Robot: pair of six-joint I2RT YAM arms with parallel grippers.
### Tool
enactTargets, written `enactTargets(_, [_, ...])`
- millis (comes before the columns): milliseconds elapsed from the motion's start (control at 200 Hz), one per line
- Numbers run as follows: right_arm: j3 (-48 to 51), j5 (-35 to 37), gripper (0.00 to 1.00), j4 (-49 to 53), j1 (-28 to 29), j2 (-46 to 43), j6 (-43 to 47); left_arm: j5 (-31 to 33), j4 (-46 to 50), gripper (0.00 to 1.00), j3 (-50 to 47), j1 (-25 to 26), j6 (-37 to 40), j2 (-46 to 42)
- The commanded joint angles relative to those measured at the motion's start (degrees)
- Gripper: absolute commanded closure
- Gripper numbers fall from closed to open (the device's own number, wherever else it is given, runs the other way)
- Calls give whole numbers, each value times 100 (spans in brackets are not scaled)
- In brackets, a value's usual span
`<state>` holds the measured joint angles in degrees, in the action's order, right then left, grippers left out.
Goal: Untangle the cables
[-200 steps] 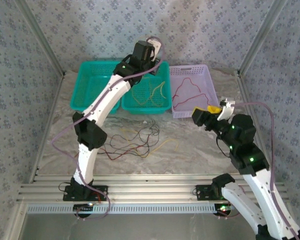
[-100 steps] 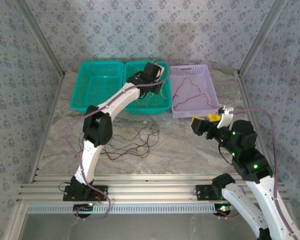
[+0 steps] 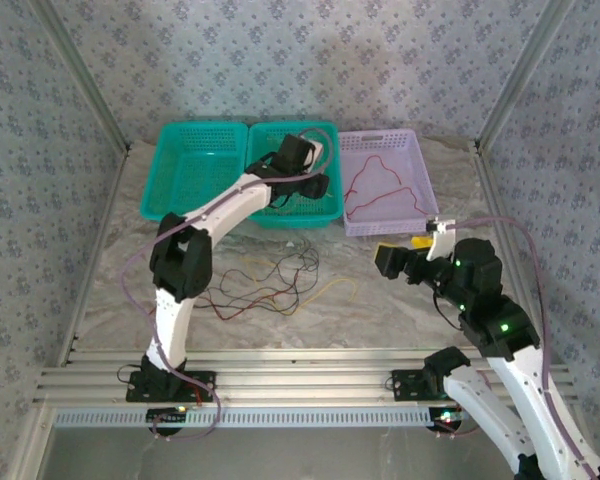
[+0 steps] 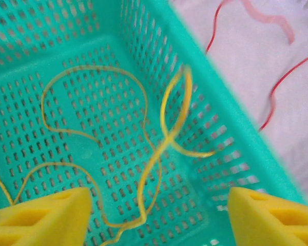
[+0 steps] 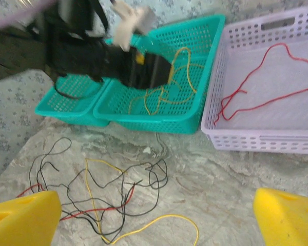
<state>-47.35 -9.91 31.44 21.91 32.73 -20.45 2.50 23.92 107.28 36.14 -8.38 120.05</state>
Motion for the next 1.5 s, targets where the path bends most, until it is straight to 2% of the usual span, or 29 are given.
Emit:
enactTargets(0, [128, -203, 2, 113, 46, 35, 37, -252, -231, 22, -47, 101, -58, -860])
enactTargets(30, [163, -219, 2, 100, 49, 39, 24, -259, -227, 19, -66, 127, -67, -988])
enactTargets(50, [177, -222, 2, 99, 57, 53, 18, -255, -215, 10, -80, 142, -84, -1067])
enactTargets(70, [182, -230, 2, 99, 54, 64, 15, -254, -212, 8, -105, 150, -96, -1142])
enactTargets(320, [234, -288, 3, 78, 201, 315, -12, 73, -34, 2, -585, 181, -721, -2285])
enactTargets(515, [446, -310, 3, -179, 588, 808, -105, 412, 9, 1, -1788, 259, -1419, -3628])
enactTargets(809, [660, 241, 6, -1003, 1792, 2092, -261, 847, 388, 1, -4133, 381, -2626, -5453])
enactTargets(1044, [845, 778, 8, -1142, 2364, 2818, -769, 1484, 1424, 1, -5053, 916, -3532, -5919])
enactTargets(1239, [1281, 1000, 7, -1714, 2606, 3408, -1411, 1601, 1279, 1, -6056, 1154, -4210, -6645])
enactTargets(1494, [1280, 1509, 5, -2260, 2594, 3858, -1901, 1635, 1380, 1, -6697, 1250, -4686, -7268])
